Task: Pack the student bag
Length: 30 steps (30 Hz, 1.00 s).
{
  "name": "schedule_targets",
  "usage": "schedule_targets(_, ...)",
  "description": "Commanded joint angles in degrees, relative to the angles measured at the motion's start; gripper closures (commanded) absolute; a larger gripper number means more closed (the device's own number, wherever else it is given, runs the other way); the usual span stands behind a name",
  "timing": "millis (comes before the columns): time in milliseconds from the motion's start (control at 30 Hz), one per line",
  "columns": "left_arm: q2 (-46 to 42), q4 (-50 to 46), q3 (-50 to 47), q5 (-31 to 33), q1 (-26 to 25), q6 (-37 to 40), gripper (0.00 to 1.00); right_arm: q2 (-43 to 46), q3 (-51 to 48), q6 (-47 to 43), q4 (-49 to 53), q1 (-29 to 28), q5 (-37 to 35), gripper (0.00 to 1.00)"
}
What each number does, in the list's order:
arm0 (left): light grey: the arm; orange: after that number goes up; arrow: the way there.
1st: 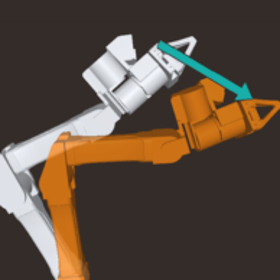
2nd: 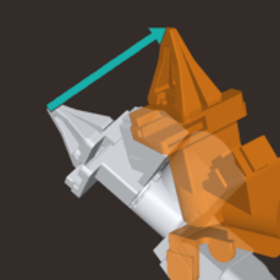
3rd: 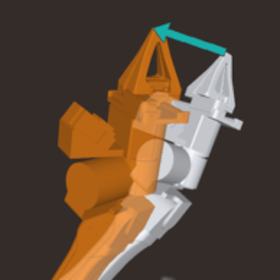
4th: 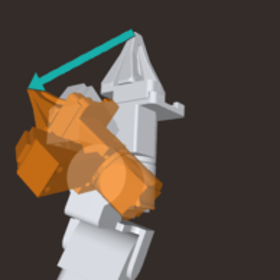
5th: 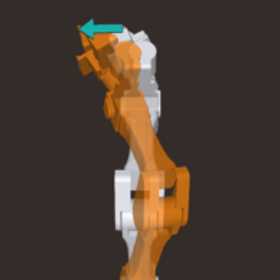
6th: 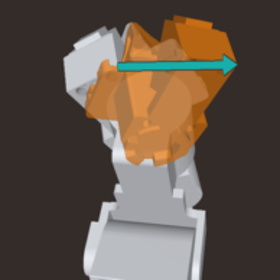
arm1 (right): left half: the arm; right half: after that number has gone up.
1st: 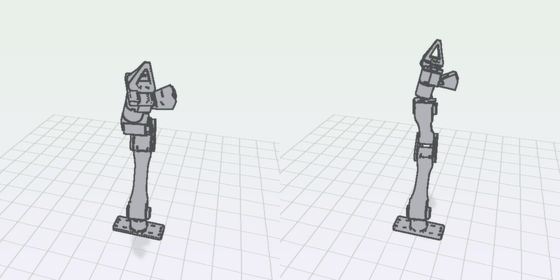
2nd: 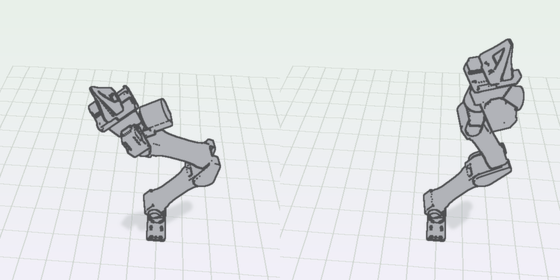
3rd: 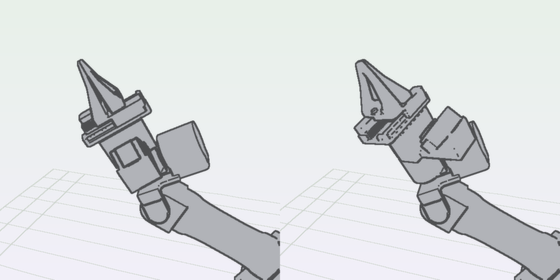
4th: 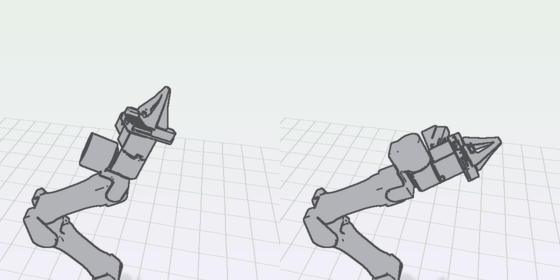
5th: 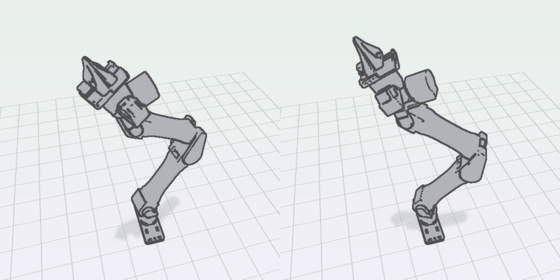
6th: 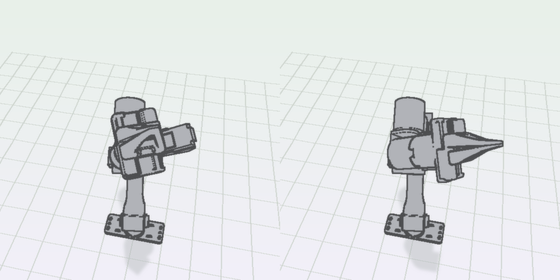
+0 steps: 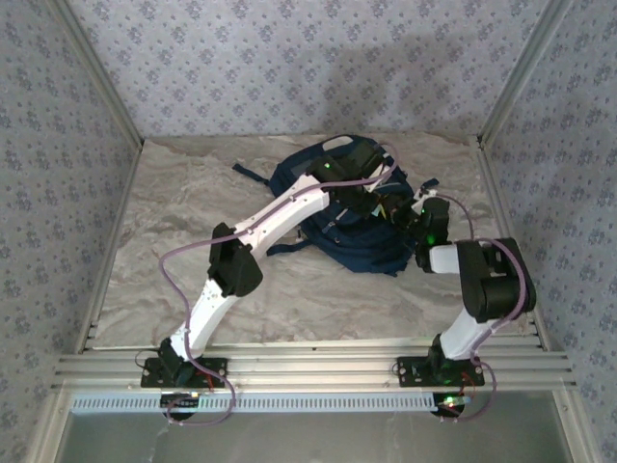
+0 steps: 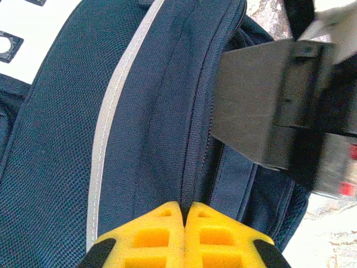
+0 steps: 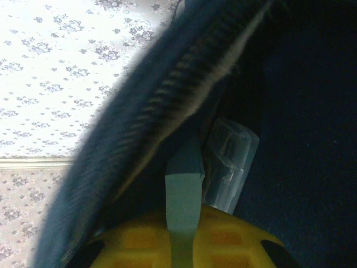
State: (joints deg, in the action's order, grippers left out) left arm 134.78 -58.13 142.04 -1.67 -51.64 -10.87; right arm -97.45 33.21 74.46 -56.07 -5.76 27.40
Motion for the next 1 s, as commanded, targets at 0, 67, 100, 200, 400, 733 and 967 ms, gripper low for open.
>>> schedule_targets(0, -5.2, 0.7, 2.7, -3.9, -0.7, -1.2, 1.0, -5.0, 2.4, 5.5, -13.1, -1.7, -3.0, 0.93)
schedule_targets(67, -5.2, 0.7, 2.6, -4.1, -0.7, -1.3, 1.0, -7.8, 2.9, 7.0, -16.5, -2.3, -4.0, 0.93)
schedule_targets(100, -5.3, 0.8, 2.5, -4.2, -0.7, -1.3, 1.0, -9.2, 3.2, 7.6, -17.2, -2.5, -4.1, 0.93)
schedule_targets(200, -5.3, 0.8, 2.4, -4.2, -0.6, -1.3, 1.0, -11.7, 3.7, 8.0, -17.4, -3.2, -4.4, 0.92)
schedule_targets(400, -5.0, 1.2, 2.2, -4.1, -0.3, -1.9, 1.0, -10.1, 2.0, 6.9, -10.1, -3.6, -4.5, 0.59)
schedule_targets(733, -4.5, 3.6, -0.6, -4.2, 1.1, -3.4, 1.0, 12.1, 0.1, -5.8, 27.5, -3.7, -9.5, 0.35)
schedule_targets(967, -3.8, 4.5, -0.7, -4.7, 1.3, -3.8, 1.0, 24.9, 5.7, -18.9, 57.5, -3.1, -15.8, 0.34)
